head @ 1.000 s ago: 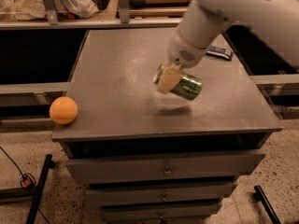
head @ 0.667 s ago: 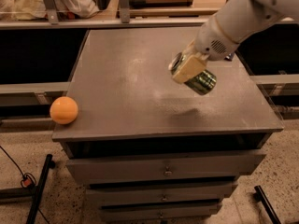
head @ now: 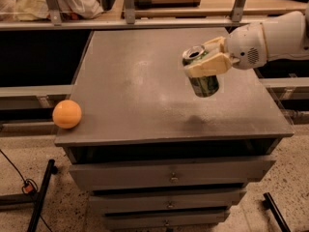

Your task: Place green can upright

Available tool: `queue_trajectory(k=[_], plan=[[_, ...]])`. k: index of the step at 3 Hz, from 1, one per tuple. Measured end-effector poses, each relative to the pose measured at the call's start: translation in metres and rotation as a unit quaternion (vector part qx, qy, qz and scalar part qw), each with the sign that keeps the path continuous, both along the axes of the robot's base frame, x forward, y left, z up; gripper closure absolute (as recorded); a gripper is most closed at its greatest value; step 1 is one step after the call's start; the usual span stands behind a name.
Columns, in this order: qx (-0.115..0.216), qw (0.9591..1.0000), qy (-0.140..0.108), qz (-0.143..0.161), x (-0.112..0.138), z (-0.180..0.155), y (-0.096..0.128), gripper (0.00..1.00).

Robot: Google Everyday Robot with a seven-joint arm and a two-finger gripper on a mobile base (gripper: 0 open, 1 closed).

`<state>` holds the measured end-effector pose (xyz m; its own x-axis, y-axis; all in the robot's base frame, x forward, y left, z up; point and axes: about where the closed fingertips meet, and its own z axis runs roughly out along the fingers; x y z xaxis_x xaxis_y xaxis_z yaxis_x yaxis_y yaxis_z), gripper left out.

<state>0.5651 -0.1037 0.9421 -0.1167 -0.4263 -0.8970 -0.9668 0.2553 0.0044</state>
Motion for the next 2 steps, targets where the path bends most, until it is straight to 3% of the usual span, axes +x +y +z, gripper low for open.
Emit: queue_trajectory(k=[1, 2], plan=[[0.092, 0.9956, -0.004, 0.016, -0.0046, 0.0165, 0.0010, 1.00], [0.139, 0.9899, 0.000, 0.025, -0.0059, 0.0196, 0.0038, 1.00]])
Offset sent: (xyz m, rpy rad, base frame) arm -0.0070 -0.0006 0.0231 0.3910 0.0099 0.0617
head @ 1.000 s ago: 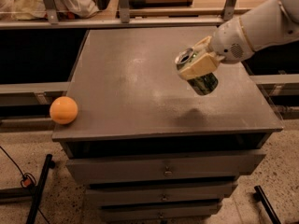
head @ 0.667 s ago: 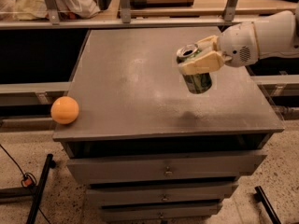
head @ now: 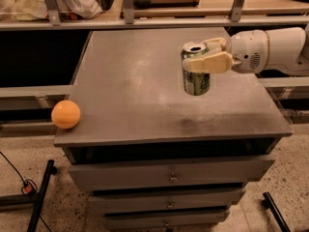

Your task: Place green can upright

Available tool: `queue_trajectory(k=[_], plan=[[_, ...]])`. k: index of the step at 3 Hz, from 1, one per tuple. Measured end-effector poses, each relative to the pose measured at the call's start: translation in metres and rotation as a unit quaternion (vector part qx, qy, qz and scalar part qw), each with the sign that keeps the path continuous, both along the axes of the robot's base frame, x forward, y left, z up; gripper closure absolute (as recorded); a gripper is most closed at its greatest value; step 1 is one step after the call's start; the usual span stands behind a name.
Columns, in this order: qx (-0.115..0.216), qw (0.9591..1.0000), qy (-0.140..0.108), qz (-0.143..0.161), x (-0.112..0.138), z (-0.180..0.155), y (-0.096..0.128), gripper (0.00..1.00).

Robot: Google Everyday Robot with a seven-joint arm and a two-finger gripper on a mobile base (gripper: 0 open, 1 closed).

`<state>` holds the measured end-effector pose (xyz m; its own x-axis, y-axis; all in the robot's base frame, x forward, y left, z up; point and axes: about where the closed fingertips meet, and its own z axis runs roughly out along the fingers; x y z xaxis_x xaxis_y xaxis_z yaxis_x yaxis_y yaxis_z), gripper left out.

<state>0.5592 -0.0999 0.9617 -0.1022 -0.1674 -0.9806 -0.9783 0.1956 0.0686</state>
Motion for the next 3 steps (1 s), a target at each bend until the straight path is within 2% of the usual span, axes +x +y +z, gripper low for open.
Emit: queue_trajectory(k=[2, 3], plan=[[0.049, 0.9988, 0.000, -0.008, 0.002, -0.018, 0.002, 1.00], [0.050, 0.9986, -0.008, -0.015, 0.002, -0.034, 0.005, 1.00]])
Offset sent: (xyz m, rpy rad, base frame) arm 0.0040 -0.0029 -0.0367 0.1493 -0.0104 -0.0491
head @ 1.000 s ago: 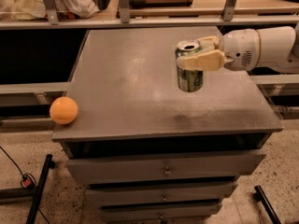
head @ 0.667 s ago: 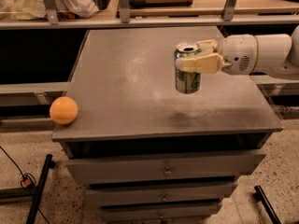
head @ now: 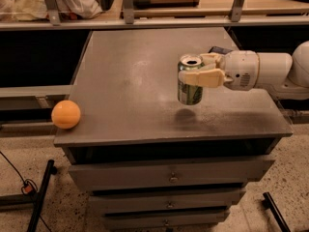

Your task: Place green can upright

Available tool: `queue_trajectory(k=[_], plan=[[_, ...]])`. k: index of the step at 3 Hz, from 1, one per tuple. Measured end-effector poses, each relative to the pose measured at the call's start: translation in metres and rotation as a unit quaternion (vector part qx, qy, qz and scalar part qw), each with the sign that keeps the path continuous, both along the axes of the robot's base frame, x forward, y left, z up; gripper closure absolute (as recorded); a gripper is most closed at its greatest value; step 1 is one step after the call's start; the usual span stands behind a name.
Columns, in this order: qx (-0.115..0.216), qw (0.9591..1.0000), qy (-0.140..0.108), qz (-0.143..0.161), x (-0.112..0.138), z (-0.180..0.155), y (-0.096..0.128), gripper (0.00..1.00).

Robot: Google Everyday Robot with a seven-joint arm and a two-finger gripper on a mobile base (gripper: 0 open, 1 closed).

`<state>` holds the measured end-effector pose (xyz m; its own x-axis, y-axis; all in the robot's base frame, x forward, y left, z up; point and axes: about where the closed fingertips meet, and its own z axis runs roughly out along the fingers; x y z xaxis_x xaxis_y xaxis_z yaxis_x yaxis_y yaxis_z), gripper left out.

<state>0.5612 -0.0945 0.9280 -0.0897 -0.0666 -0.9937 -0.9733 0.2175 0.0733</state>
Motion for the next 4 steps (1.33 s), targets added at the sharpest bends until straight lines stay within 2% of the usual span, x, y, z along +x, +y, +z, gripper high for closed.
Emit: queue_trajectory(k=[1, 4], plan=[[-0.012, 0.9998, -0.006, -0.013, 0.000, -0.014, 0.000, 0.83], [-0.011, 0.9996, -0.009, -0.025, 0.005, -0.034, 0.004, 0.13]])
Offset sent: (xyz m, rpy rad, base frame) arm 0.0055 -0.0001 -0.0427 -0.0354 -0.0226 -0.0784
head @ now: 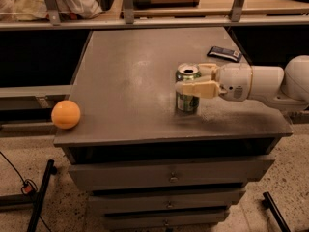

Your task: Place green can upright

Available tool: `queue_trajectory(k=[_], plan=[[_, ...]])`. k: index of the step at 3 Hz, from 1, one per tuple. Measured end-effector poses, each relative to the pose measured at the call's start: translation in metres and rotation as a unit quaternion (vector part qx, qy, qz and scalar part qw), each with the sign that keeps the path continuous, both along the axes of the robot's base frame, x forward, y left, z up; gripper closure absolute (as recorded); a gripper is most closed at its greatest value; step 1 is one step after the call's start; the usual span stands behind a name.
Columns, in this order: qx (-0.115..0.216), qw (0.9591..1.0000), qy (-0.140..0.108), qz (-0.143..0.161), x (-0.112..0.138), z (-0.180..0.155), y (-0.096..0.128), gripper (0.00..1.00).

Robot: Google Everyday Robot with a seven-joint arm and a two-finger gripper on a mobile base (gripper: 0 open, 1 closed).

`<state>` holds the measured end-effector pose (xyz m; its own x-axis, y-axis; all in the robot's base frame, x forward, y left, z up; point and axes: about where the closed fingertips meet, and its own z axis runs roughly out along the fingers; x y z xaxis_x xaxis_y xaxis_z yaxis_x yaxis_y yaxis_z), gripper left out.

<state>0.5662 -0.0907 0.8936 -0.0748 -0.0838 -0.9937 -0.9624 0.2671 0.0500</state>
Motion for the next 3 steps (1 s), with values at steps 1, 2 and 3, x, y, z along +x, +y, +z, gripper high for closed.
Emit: queue_trajectory(k=[1, 2, 3], plan=[[-0.005, 1.0000, -0.004, 0.006, 0.001, 0.001, -0.001, 0.00], [-0.020, 0.9998, -0.007, 0.001, 0.004, 0.001, -0.008, 0.00], [-0.050, 0.9985, -0.016, -0.017, 0.006, 0.007, -0.028, 0.00]])
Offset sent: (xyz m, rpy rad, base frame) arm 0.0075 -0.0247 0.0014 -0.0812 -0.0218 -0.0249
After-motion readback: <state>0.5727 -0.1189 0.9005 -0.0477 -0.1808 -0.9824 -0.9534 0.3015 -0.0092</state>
